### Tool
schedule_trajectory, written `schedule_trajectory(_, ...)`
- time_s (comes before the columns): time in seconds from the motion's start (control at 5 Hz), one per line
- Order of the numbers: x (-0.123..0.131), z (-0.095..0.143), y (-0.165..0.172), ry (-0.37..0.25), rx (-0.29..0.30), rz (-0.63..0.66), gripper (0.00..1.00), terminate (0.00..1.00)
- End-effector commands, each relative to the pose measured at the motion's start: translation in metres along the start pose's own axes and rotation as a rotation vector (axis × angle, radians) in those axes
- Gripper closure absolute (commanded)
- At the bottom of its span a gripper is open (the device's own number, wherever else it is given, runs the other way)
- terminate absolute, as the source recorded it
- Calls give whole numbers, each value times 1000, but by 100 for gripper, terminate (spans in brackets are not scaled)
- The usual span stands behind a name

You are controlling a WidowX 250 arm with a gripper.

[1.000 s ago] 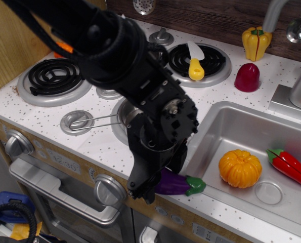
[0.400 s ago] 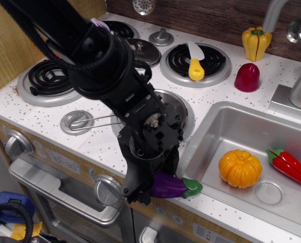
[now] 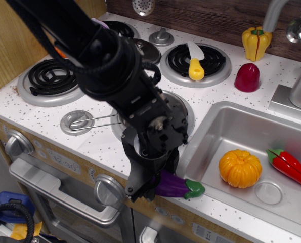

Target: Put eggplant in pot or pan

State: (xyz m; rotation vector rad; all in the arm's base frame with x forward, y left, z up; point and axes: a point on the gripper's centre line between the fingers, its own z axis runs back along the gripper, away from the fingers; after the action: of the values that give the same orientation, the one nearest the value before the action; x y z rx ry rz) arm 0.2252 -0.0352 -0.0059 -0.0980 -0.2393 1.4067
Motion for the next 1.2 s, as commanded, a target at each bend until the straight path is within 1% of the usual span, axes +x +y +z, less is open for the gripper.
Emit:
schedule_trajectory(0.0, 1, 28, -8, 3, 22, -34, 100, 0)
schedule_trajectory(0.2, 10, 52, -11, -14, 53, -49, 100, 0)
schedule_trajectory(0.4, 33, 75, -25, -73, 55, -70, 100, 0)
schedule_trajectory(0.6, 65, 82, -44, -139, 24, -123, 100, 0)
schedule_trajectory(0.8, 88, 75, -63, -163, -12, -178, 100, 0)
schedule_trajectory(1.0, 105, 64, -76, -189, -50, -226, 100, 0)
